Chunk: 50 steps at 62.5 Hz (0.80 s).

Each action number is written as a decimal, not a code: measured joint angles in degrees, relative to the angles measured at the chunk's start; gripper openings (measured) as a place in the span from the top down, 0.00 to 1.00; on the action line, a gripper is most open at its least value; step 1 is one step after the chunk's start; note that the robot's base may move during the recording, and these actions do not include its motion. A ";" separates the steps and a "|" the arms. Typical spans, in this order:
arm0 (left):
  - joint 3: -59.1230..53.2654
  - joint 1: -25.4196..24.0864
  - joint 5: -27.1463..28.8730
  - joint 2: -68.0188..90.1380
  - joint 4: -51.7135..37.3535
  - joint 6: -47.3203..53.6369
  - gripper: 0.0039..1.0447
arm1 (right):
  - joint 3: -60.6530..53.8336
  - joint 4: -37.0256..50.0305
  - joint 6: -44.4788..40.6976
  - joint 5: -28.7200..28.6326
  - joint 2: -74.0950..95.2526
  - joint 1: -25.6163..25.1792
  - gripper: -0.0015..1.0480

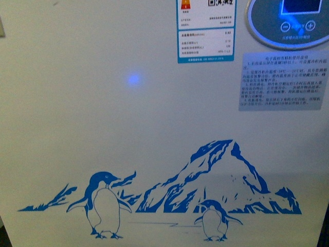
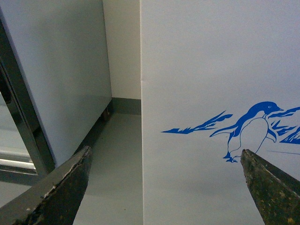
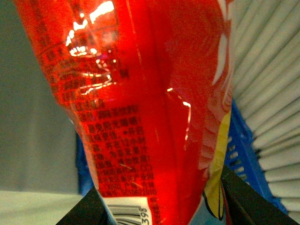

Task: Put drink in fridge

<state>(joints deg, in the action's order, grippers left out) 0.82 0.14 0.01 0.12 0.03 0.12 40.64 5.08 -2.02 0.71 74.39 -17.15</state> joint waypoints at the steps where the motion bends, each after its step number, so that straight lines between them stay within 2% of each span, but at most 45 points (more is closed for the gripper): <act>1: 0.00 0.00 0.00 0.02 0.00 0.00 0.08 | 0.13 -0.50 0.24 -0.24 -1.20 -0.02 0.60; 16: 0.00 0.00 0.00 0.02 0.00 0.00 0.08 | 1.88 -7.08 5.09 -1.09 -18.80 1.33 0.60; 29: 0.00 0.00 0.00 0.02 0.00 0.00 0.08 | 1.92 -10.91 9.16 0.04 -29.81 6.03 0.60; 50: 0.00 0.00 0.00 0.02 0.00 0.00 0.08 | 1.92 -15.54 11.04 11.13 -44.89 14.71 0.60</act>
<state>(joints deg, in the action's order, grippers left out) 0.82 0.14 0.01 0.14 0.03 0.12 42.57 -10.46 9.02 11.84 29.50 -2.44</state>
